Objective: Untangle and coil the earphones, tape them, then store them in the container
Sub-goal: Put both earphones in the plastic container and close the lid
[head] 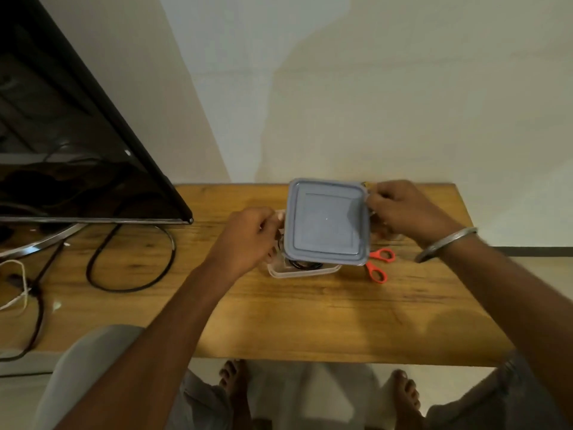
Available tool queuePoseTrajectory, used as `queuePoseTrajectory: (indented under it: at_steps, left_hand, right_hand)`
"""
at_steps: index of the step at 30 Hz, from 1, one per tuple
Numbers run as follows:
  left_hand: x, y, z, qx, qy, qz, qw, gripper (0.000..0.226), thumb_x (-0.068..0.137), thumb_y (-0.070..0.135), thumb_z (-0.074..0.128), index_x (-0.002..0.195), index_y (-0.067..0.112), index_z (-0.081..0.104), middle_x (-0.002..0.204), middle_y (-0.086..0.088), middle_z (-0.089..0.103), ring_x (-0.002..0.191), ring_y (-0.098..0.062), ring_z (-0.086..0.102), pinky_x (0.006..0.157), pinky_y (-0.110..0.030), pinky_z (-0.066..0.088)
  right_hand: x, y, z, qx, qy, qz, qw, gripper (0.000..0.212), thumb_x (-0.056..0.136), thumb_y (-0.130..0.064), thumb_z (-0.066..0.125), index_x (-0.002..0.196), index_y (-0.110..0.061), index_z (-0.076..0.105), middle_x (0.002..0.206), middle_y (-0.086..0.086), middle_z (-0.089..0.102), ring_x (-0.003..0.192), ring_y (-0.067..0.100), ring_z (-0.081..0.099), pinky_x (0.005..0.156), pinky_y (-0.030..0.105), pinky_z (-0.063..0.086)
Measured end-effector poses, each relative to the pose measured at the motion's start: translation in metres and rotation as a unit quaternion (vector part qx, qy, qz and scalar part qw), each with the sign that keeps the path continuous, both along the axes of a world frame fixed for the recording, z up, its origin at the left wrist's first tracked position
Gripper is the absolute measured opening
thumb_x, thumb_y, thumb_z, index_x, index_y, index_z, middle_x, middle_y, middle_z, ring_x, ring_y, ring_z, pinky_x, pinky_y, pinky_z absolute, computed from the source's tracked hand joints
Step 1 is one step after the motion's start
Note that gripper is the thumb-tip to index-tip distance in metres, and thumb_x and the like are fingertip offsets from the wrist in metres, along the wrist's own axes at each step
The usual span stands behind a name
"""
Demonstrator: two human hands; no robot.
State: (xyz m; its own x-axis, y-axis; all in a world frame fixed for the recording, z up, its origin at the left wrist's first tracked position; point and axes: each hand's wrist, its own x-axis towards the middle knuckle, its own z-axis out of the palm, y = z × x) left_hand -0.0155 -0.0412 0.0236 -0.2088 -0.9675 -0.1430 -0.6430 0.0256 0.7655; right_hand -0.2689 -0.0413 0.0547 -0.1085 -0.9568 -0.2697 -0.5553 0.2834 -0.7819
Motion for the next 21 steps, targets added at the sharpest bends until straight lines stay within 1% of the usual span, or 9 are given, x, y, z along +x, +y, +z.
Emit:
queuePoseTrajectory:
  at_steps: [2,3,7,10,11,13,16,18,21]
  left_hand:
    - [0.005,-0.006,0.0,0.075,0.076,0.058,0.993,0.039,0.102,0.035,0.049,0.086,0.004,0.067,0.072,-0.008,0.069,0.055,-0.026,0.069,0.059,-0.045,0.061]
    - [0.008,-0.008,-0.001,0.103,0.085,0.069,0.989,0.038,0.101,0.035,0.051,0.084,0.004,0.066,0.072,-0.01,0.068,0.055,-0.028,0.068,0.059,-0.046,0.062]
    - [0.015,-0.012,-0.009,0.103,-0.024,0.039,0.994,0.013,0.092,0.019,0.07,0.085,0.009,0.067,0.068,-0.012,0.071,0.059,-0.028,0.072,0.06,-0.046,0.062]
    - [0.015,-0.016,-0.012,0.111,-0.037,0.052,0.992,0.012,0.087,0.017,0.075,0.088,0.009,0.066,0.07,-0.011,0.072,0.061,-0.026,0.073,0.063,-0.047,0.062]
    - [0.014,-0.018,-0.014,0.118,-0.035,0.06,0.991,0.014,0.087,0.018,0.075,0.091,0.009,0.065,0.073,-0.011,0.072,0.063,-0.027,0.073,0.064,-0.047,0.062]
    - [0.011,-0.019,-0.016,0.143,-0.043,0.068,0.986,0.023,0.088,0.019,0.074,0.104,0.008,0.062,0.079,-0.009,0.069,0.067,-0.028,0.073,0.067,-0.048,0.062]
    - [0.007,-0.022,-0.022,0.191,-0.027,0.063,0.979,0.039,0.093,0.016,0.067,0.128,0.003,0.057,0.08,-0.008,0.069,0.071,-0.03,0.073,0.069,-0.049,0.062]
    - [0.006,-0.024,-0.024,0.211,-0.009,0.063,0.976,0.042,0.094,0.012,0.065,0.135,0.004,0.055,0.078,-0.01,0.069,0.07,-0.03,0.073,0.069,-0.048,0.062]
    - [0.005,-0.024,-0.023,0.221,0.004,0.063,0.973,0.044,0.095,0.009,0.064,0.137,0.004,0.054,0.077,-0.011,0.068,0.067,-0.026,0.07,0.067,-0.046,0.063]
  right_hand:
    - [0.012,-0.003,-0.026,0.016,-0.007,0.019,1.0,0.026,0.101,-0.013,0.05,0.081,-0.006,0.065,0.072,0.01,0.07,0.058,0.024,0.072,0.054,0.041,0.061]
    - [0.018,-0.002,-0.035,0.013,-0.002,0.027,1.0,0.023,0.102,-0.014,0.05,0.087,-0.005,0.065,0.077,0.011,0.071,0.059,0.025,0.073,0.057,0.045,0.062]
    - [0.034,0.0,-0.055,-0.053,0.007,0.011,0.999,0.013,0.101,-0.018,0.055,0.105,-0.014,0.066,0.091,-0.001,0.065,0.063,0.014,0.068,0.05,0.026,0.057]
    - [0.033,-0.001,-0.068,-0.104,0.061,0.04,0.992,0.022,0.099,-0.022,0.061,0.116,-0.014,0.07,0.099,-0.002,0.066,0.08,0.013,0.064,0.067,0.024,0.05]
    - [0.032,-0.002,-0.071,-0.102,0.056,0.051,0.992,0.024,0.098,-0.024,0.061,0.119,-0.015,0.069,0.098,-0.005,0.065,0.081,0.011,0.064,0.065,0.021,0.049]
    - [0.028,-0.001,-0.076,-0.101,0.034,0.076,0.991,0.029,0.099,-0.028,0.06,0.126,-0.019,0.067,0.096,-0.009,0.065,0.079,0.005,0.065,0.056,0.012,0.05]
    - [0.024,-0.002,-0.082,-0.1,0.005,0.08,0.992,0.036,0.1,-0.033,0.057,0.134,-0.023,0.062,0.099,-0.004,0.067,0.072,0.008,0.068,0.048,0.017,0.053]
    - [0.024,-0.003,-0.083,-0.085,-0.014,0.067,0.994,0.035,0.101,-0.033,0.056,0.133,-0.021,0.063,0.097,-0.001,0.067,0.057,0.007,0.066,0.042,0.019,0.051]
    - [0.025,-0.002,-0.086,-0.086,-0.024,0.059,0.994,0.033,0.101,-0.029,0.056,0.131,-0.02,0.065,0.094,0.002,0.067,0.048,0.005,0.062,0.04,0.02,0.049]
